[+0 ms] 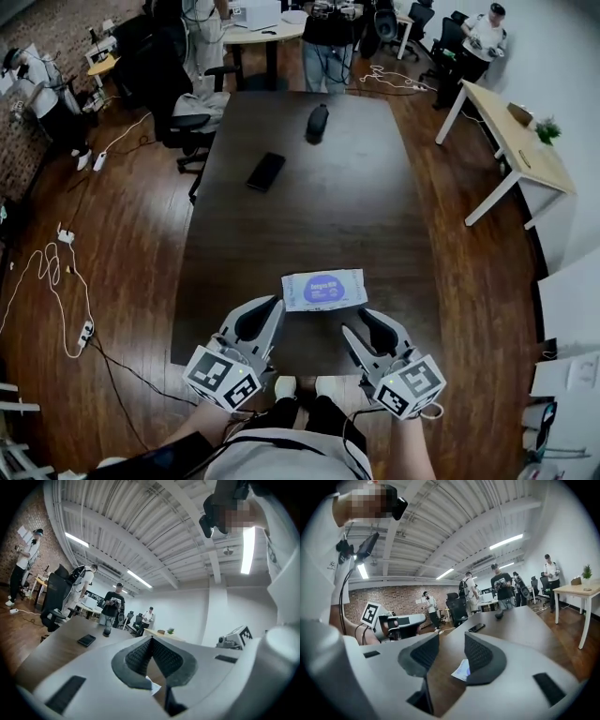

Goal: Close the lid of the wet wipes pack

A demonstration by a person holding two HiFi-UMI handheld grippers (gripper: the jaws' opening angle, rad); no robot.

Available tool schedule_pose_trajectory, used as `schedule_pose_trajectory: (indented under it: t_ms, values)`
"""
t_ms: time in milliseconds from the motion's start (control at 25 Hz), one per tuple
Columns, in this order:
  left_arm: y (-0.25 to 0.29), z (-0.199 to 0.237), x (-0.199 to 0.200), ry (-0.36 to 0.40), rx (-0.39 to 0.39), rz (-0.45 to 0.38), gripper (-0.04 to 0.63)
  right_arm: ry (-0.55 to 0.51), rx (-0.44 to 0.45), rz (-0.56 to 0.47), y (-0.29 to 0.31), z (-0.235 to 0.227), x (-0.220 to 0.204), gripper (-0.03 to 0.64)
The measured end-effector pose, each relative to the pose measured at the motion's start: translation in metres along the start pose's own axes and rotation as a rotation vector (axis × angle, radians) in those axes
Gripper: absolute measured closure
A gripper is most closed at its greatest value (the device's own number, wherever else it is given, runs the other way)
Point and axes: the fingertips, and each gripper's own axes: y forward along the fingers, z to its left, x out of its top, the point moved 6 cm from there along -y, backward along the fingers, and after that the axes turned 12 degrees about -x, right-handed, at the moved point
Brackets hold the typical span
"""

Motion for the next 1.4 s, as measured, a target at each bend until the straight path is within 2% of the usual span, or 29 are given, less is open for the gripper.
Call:
schedule_pose_trajectory:
  t_ms: [160, 320, 520, 760, 1080, 1200, 1400]
  values:
    - [-0.013, -0.020, 0.011, -0.002, -0.023, -0.006, 0.595, 0.000, -0.043, -0.075, -0.030, 0.012, 0.017, 0.533]
    - [-0.023, -0.053, 0.016, 0.006, -0.055, -0.023, 0.595, 0.016, -0.059, -0.142, -0.073, 0.021, 0.027, 0.561]
    - [-0.051, -0.103, 0.027, 0.056, -0.037, -0.056, 0.595, 0.012, -0.032, -0.217, -0.129, 0.040, 0.030, 0.606]
    - [-0.094, -0.187, 0.014, 0.091, 0.005, -0.100, 0.595, 0.015, -0.014, -0.261, -0.227, 0.063, 0.012, 0.607]
    - [-0.146, -0.316, -0.030, 0.076, 0.054, -0.070, 0.595, 0.037, 0.029, -0.266, -0.351, 0.086, -0.027, 0.608]
    - [-0.166, -0.339, -0.030, 0.091, 0.067, -0.073, 0.595, 0.045, 0.034, -0.275, -0.381, 0.094, -0.034, 0.609]
    - [-0.183, -0.354, -0.018, 0.114, 0.065, -0.095, 0.595, 0.047, 0.023, -0.304, -0.405, 0.106, -0.032, 0.609]
